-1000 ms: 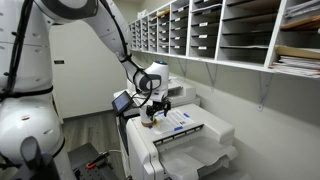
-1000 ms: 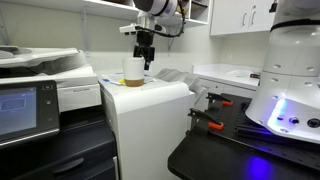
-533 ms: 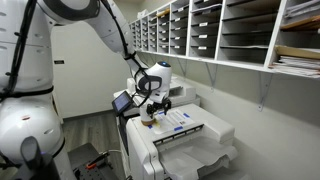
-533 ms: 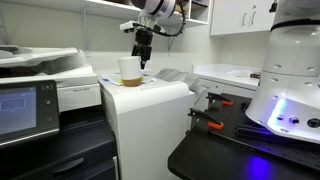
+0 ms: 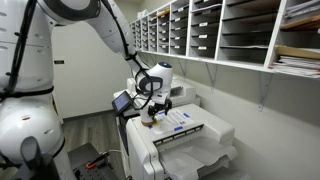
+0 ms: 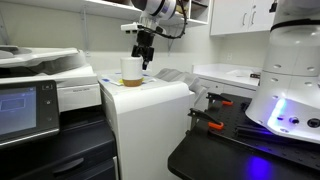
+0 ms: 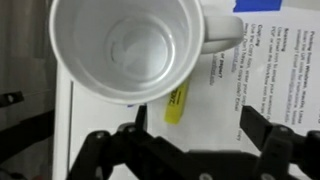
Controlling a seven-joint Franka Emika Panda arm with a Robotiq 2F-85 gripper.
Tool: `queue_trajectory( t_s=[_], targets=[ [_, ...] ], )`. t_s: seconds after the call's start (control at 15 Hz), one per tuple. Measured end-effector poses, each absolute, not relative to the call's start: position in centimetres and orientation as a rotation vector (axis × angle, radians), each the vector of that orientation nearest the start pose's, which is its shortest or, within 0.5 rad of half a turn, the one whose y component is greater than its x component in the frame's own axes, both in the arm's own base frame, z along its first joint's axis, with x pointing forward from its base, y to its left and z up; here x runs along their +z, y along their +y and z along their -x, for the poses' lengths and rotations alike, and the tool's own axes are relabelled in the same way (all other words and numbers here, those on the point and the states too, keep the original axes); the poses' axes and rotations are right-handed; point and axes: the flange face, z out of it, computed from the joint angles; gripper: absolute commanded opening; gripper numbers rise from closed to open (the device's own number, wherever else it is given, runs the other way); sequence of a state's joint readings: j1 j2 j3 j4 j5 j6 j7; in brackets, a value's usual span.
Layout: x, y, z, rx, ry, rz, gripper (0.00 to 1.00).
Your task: Place the yellow marker in the white mug
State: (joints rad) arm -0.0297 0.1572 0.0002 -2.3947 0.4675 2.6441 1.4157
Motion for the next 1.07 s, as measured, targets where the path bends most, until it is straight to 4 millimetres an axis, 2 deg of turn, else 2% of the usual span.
queue_trajectory(
  t_s=[0.73, 0.8, 0.87, 0.93, 1.07],
  targets=[
    [22.3, -3.0, -50.8, 0.159, 2.232, 1.913, 0.98],
    [22.0, -2.8, -51.1, 0.159, 2.225, 1.925, 0.74],
    [21.9, -2.6, -51.4, 0.157, 2.220, 1.935, 0.73],
    [21.7, -2.5, -51.7, 0.157, 2.216, 1.938, 0.68],
    [21.5, -2.4, -52.1, 0.156, 2.215, 1.942, 0.52]
  ],
)
